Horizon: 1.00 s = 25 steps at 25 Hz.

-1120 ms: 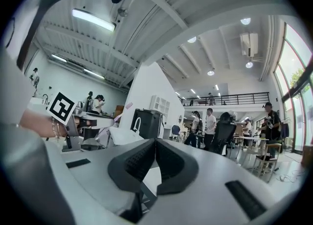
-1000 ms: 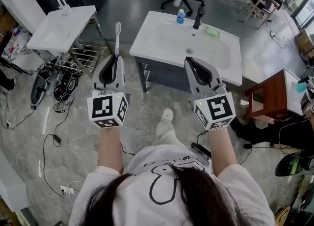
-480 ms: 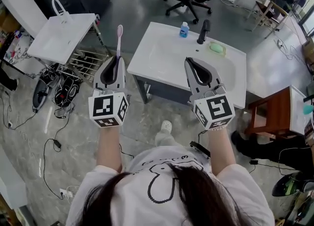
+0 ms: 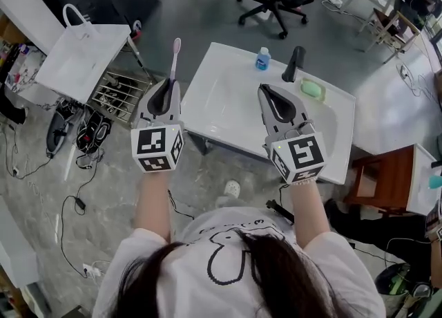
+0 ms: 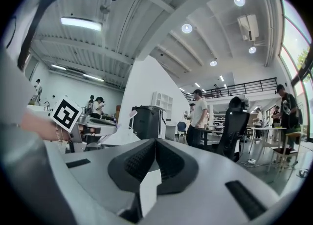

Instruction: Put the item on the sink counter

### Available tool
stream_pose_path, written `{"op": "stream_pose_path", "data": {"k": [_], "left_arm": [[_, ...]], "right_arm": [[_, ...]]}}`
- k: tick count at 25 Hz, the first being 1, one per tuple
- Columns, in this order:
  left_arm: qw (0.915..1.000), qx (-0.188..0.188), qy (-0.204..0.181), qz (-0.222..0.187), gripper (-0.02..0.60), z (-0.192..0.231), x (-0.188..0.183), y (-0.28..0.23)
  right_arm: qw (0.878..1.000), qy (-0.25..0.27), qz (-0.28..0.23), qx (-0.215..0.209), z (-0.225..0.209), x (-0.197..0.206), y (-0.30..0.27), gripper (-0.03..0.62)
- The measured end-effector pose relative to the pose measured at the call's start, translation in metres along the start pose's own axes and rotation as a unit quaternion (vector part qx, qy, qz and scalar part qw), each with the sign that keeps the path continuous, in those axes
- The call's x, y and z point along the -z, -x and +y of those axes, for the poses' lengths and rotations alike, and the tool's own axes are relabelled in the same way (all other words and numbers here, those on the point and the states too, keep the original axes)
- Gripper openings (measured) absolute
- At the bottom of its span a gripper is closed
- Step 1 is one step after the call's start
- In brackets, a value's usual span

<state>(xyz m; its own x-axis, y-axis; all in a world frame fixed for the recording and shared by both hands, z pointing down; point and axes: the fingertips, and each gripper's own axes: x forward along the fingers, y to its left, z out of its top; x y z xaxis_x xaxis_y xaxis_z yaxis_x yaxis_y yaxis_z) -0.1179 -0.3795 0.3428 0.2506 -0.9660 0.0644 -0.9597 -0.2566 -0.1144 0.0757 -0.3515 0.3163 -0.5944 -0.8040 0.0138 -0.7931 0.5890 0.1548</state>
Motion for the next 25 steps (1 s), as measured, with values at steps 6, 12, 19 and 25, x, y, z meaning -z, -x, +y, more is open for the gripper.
{"op": "stream_pose_path", "data": {"k": [6, 12, 19, 25], "left_arm": [[0.9976, 0.006, 0.003, 0.069, 0.052, -0.001, 0.050, -0.048], [0.9904, 0.010, 0.010, 0.137, 0.052, -0.005, 0.102, -0.071], [0.9735, 0.023, 0.000, 0.228, 0.052, -0.007, 0.166, -0.087], [0.9577, 0.044, 0.007, 0.284, 0.052, -0.007, 0.205, -0.097]], "right_arm": [[1.000, -0.022, 0.017, -0.004, -0.028, 0.028, -0.028, 0.029], [0.998, -0.038, 0.042, -0.015, -0.034, 0.055, -0.041, 0.029], [0.996, -0.055, 0.067, -0.011, -0.030, 0.080, -0.047, 0.029], [0.994, -0.068, 0.085, 0.007, -0.026, 0.094, -0.051, 0.029]]}}
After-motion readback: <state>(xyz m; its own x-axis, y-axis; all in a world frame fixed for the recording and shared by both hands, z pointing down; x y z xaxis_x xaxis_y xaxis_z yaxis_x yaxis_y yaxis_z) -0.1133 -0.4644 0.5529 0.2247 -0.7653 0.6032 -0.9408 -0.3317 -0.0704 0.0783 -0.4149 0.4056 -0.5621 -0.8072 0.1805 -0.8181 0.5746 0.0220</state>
